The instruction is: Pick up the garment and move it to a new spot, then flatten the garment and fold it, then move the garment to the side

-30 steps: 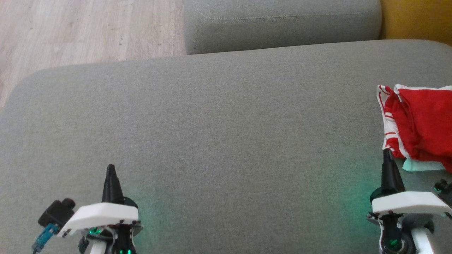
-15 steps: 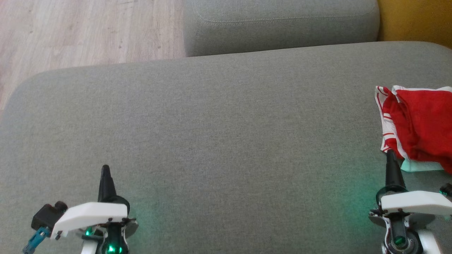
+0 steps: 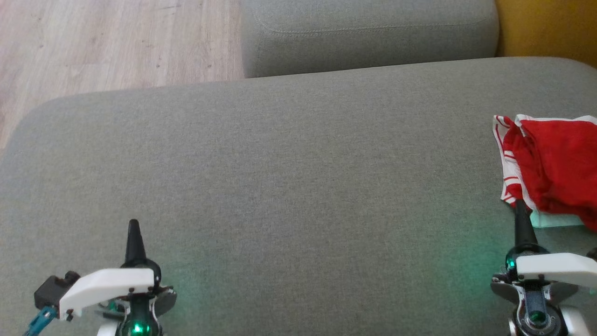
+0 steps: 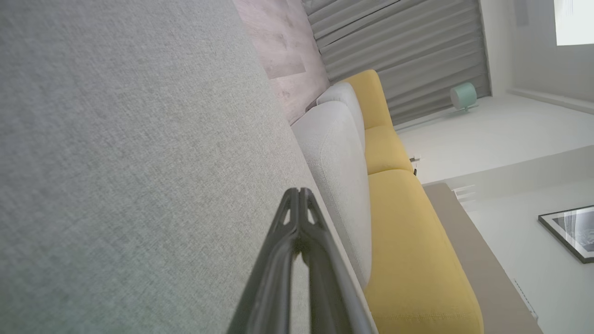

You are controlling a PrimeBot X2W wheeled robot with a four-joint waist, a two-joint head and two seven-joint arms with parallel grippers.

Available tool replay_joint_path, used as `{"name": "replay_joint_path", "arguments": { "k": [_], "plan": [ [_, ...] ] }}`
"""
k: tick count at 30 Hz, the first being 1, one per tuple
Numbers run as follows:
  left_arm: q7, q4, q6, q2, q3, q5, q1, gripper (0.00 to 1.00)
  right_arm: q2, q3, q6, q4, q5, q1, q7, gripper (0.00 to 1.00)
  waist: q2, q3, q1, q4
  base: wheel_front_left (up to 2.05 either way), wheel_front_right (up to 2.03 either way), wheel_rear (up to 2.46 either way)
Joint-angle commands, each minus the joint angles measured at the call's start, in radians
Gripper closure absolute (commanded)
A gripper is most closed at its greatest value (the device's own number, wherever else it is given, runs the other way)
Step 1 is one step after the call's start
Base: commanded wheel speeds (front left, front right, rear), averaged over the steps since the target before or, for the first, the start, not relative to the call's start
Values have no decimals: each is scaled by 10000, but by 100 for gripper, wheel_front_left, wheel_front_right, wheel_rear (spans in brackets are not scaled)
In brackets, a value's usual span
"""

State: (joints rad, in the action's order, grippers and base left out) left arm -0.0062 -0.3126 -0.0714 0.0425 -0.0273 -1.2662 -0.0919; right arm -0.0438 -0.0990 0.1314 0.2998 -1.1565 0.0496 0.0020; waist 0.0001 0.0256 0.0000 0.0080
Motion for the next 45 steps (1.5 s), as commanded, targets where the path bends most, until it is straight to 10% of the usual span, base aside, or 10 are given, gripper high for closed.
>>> {"name": "replay_joint_path", "arguments": {
  "k": [1,45],
  "plan": [
    [83,393,-75,117,362,-219,-235,100,-48,118,-5,-396,-305,502,98,100,-1,-7,0,-3,0,0,0],
    [1148,674,-592,125,1353,-3472,-157,100,-64,-148,-7,-550,-4520,583,1112,100,-1,-225,0,-80,0,0,0]
  ]
}}
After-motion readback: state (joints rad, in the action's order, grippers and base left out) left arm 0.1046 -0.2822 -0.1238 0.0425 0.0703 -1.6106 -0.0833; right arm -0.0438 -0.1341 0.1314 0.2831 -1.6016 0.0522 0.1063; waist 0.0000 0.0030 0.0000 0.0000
